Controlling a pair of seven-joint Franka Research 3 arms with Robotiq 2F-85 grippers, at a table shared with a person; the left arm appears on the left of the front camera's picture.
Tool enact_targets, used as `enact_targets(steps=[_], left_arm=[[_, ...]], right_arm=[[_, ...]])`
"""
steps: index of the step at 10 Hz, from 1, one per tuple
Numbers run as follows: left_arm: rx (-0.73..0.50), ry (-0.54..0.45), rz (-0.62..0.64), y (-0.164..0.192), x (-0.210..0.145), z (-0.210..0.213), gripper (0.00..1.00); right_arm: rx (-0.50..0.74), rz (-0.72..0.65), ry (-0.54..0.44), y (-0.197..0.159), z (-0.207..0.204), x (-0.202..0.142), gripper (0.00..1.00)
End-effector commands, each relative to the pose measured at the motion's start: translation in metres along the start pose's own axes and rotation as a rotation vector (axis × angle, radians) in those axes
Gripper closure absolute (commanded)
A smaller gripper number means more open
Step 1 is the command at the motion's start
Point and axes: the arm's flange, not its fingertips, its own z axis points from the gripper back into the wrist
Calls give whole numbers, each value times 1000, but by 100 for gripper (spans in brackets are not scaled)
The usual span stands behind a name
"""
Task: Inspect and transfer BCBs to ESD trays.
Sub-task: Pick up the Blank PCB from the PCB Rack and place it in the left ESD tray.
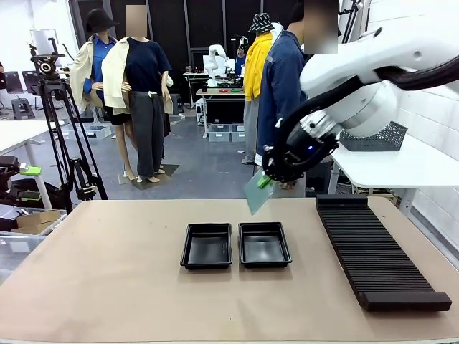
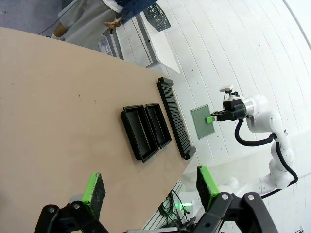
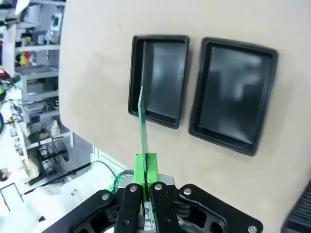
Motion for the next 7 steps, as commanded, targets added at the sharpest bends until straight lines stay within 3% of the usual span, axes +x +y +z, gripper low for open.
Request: enact_targets(steps=[1,7], left_arm=[[5,0,-3,-1,0,2,0],[5,0,-3,-1,0,2,0]], right_arm=[[20,-33,1,9,-33,12,100],[44,-36,48,19,-122,39,100]])
